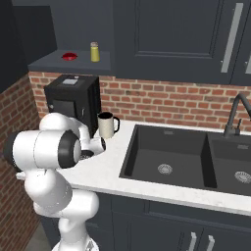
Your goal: Put the shaker and condiment bottle from the counter next to their counterparts in the cabinet.
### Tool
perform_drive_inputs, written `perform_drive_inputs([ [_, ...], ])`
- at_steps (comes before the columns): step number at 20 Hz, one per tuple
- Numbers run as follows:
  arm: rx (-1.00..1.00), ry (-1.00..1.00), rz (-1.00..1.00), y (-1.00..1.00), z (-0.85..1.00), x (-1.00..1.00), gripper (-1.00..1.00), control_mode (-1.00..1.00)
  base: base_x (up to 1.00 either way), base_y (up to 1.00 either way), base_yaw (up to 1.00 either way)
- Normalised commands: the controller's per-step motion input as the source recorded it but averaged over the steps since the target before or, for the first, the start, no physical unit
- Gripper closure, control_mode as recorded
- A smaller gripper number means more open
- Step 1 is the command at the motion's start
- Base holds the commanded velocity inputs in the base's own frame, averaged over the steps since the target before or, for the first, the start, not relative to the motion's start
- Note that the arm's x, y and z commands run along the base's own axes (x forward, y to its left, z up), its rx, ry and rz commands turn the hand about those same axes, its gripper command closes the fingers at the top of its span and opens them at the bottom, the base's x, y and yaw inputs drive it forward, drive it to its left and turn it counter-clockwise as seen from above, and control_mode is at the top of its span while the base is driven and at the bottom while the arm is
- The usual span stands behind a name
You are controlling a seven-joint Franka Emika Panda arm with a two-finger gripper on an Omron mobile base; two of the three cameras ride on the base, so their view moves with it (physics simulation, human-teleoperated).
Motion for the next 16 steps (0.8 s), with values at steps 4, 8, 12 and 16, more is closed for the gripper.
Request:
perform_drive_inputs([
  [4, 0.03, 0.01, -0.12, -0.27, 0.16, -0.01, 1.0, -1.0, 0.0, 0.0, 0.0],
  [8, 0.17, 0.26, -0.31, -0.76, 0.44, -0.28, 1.0, -1.0, 0.0, 0.0, 0.0],
  [12, 0.27, 0.35, -0.33, -0.98, 0.69, -0.55, 1.0, -1.0, 0.0, 0.0, 0.0],
  [16, 0.29, 0.5, -0.32, -0.91, 0.93, -0.4, 1.0, -1.0, 0.0, 0.0, 0.0],
])
